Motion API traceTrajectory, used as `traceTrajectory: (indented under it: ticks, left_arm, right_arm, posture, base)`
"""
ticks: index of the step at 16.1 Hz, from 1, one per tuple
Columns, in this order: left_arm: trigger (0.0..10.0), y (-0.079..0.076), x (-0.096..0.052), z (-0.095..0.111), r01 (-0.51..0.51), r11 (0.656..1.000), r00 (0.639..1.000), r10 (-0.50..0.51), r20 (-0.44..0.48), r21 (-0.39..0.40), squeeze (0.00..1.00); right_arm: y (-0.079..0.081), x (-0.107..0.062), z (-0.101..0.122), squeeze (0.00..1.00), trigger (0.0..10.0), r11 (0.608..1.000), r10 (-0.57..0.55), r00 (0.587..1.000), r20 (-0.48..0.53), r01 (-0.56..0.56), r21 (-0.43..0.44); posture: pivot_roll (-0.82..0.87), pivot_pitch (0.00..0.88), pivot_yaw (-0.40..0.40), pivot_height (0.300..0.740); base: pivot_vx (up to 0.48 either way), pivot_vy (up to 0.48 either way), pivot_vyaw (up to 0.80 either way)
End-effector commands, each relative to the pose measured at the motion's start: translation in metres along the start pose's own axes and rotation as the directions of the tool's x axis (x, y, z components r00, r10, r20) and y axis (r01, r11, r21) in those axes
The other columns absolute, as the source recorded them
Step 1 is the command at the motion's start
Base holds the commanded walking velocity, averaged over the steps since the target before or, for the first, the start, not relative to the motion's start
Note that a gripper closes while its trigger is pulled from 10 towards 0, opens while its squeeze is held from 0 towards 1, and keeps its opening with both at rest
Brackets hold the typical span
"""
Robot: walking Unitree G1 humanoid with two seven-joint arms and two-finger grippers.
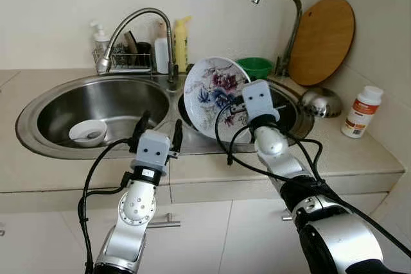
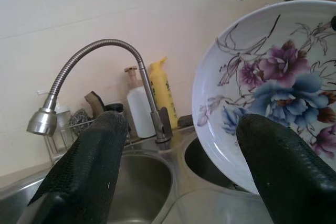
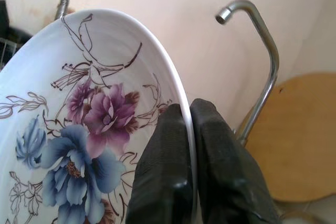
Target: Kitchen organization
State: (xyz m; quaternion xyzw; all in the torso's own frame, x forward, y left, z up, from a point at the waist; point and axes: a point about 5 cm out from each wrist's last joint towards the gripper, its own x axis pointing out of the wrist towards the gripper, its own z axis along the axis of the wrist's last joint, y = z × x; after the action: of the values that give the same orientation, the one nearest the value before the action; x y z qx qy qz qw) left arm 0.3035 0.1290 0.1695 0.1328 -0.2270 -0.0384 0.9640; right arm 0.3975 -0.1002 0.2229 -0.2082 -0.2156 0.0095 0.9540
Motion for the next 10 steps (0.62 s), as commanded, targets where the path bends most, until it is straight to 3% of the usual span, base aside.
traceTrajectory:
  ticks: [1,4,7,10]
  left_arm:
    - [10.0,-0.001,0.000,0.002,-0.001,1.000,1.000,0.001,0.004,0.003,0.00]
    - [10.0,-0.002,0.000,0.002,-0.001,1.000,1.000,0.001,0.005,0.001,0.00]
    - [10.0,-0.002,0.000,0.002,-0.002,1.000,1.000,0.002,0.006,0.001,0.00]
    - [10.0,0.001,0.000,0.002,-0.008,1.000,1.000,0.008,0.005,0.006,0.00]
  right_arm:
    - [0.005,0.001,0.001,0.00,0.7,0.998,0.028,0.999,0.016,-0.027,-0.064]
    - [0.005,0.003,-0.004,0.00,0.4,0.991,0.067,0.997,-0.030,-0.070,-0.116]
    - [0.006,0.002,-0.011,0.00,0.7,0.984,0.089,0.993,-0.073,-0.099,-0.148]
    - [0.010,-0.002,-0.027,0.00,4.3,0.955,0.189,0.958,-0.215,-0.230,-0.185]
  posture:
    - [0.05,0.000,-0.039,0.736]
    - [0.05,0.000,-0.044,0.736]
    - [0.06,0.000,-0.046,0.736]
    - [0.06,0.000,-0.049,0.736]
  base:
    - [0.000,0.000,0.00]
    - [0.000,0.000,0.00]
    - [0.000,0.000,0.00]
    - [0.000,0.000,0.00]
